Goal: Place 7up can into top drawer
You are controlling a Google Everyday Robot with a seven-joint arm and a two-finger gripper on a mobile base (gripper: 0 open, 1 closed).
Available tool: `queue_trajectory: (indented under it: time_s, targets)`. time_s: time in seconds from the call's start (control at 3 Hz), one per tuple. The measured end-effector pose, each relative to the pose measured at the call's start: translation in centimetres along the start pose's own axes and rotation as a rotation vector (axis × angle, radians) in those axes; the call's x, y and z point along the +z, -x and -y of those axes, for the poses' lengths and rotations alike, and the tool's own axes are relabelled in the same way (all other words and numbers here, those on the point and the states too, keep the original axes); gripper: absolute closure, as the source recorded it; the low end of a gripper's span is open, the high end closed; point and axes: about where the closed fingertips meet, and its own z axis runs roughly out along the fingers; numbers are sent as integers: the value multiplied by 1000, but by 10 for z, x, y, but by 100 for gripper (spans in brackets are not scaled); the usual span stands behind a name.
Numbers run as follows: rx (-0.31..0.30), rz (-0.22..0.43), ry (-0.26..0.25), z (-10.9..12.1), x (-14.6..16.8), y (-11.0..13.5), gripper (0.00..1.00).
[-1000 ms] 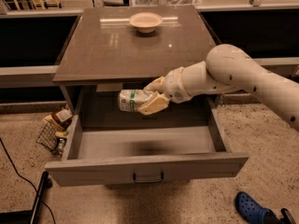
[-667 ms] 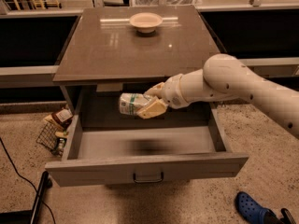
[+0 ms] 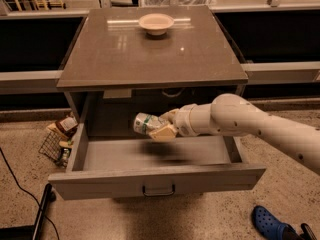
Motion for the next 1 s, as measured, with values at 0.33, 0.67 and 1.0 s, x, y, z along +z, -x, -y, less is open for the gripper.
queue_trajectory:
  time_s: [0.33, 0.67, 1.0]
  targets:
    - [43, -25, -33, 16, 16, -29, 81]
    - [70, -37, -37, 28, 27, -49, 58]
    - [82, -43, -36, 35, 32, -58, 35]
